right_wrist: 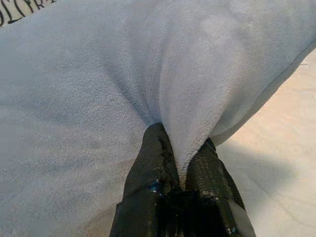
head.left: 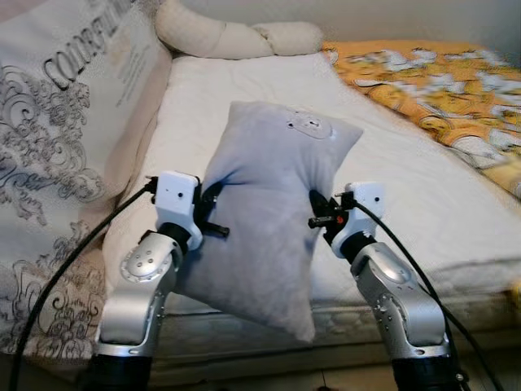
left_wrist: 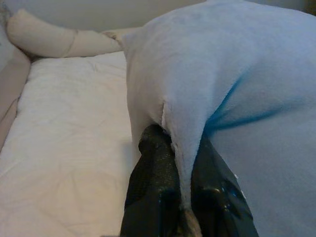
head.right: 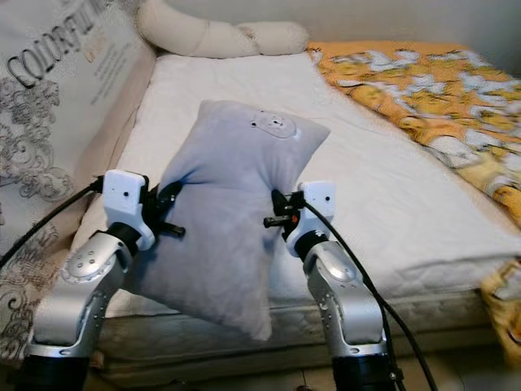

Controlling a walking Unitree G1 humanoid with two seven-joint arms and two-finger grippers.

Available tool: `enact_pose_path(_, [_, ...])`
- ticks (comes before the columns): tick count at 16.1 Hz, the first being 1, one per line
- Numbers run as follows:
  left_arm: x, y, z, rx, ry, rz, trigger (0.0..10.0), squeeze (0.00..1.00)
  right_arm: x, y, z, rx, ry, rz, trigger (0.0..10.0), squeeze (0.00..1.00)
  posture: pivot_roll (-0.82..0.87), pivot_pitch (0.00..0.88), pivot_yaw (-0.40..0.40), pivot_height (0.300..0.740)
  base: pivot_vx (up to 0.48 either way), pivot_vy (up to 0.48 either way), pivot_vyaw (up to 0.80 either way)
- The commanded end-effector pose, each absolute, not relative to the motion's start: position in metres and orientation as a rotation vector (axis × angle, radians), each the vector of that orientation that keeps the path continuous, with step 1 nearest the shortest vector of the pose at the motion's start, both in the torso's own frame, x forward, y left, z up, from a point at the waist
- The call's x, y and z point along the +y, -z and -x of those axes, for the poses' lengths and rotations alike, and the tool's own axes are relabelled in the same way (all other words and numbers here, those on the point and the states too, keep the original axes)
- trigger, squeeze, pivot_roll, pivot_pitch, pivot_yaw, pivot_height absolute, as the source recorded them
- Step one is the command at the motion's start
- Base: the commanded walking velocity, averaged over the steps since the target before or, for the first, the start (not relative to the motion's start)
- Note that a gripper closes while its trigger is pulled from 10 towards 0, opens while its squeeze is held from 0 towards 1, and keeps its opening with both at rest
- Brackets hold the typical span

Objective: Clean up the room

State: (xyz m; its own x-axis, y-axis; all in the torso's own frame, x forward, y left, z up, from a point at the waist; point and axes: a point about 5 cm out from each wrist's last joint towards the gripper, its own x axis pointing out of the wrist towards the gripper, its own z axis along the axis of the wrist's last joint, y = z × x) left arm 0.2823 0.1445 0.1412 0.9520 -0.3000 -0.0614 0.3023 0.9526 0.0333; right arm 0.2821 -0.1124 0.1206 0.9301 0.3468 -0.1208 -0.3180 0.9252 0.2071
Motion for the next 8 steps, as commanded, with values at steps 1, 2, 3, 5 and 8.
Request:
enact_pose_path(1, [0.1446,-0.153,-0.2825,0.012,0.288,-0.039,10.0,0.0,-0.122,-0.1225,-0.2847,0.137,-0.305,-0.18,10.0,0.0,-0.05,0.0,-0.005,0.74,0.0,0.0,0.0])
enact_pose_path(2, [0.145,-0.1531,-0.2825,0.016,0.283,-0.046,10.0,0.0,-0.1223,-0.1221,-0.2854,0.138,-0.305,-0.181,10.0,0.0,-0.04,0.0,-0.007,0.74,0.0,0.0,0.0])
enact_pose_path(3, [0.1459,-0.1536,-0.2827,0.015,0.277,-0.057,10.0,0.0,-0.1224,-0.1219,-0.2859,0.139,-0.305,-0.183,10.0,0.0,-0.04,0.0,-0.008,0.74,0.0,0.0,0.0])
enact_pose_path(5, [0.1473,-0.1558,-0.2838,-0.002,0.27,-0.07,10.0,0.0,-0.1222,-0.1219,-0.2866,0.14,-0.305,-0.186,10.0,0.0,-0.04,0.0,-0.009,0.74,0.0,0.0,0.0])
enact_pose_path(8, [0.1486,-0.1609,-0.2856,-0.029,0.269,-0.059,10.0,0.0,-0.1213,-0.1213,-0.2887,0.141,-0.307,-0.197,10.0,0.0,-0.03,0.0,-0.011,0.74,0.0,0.0,0.0])
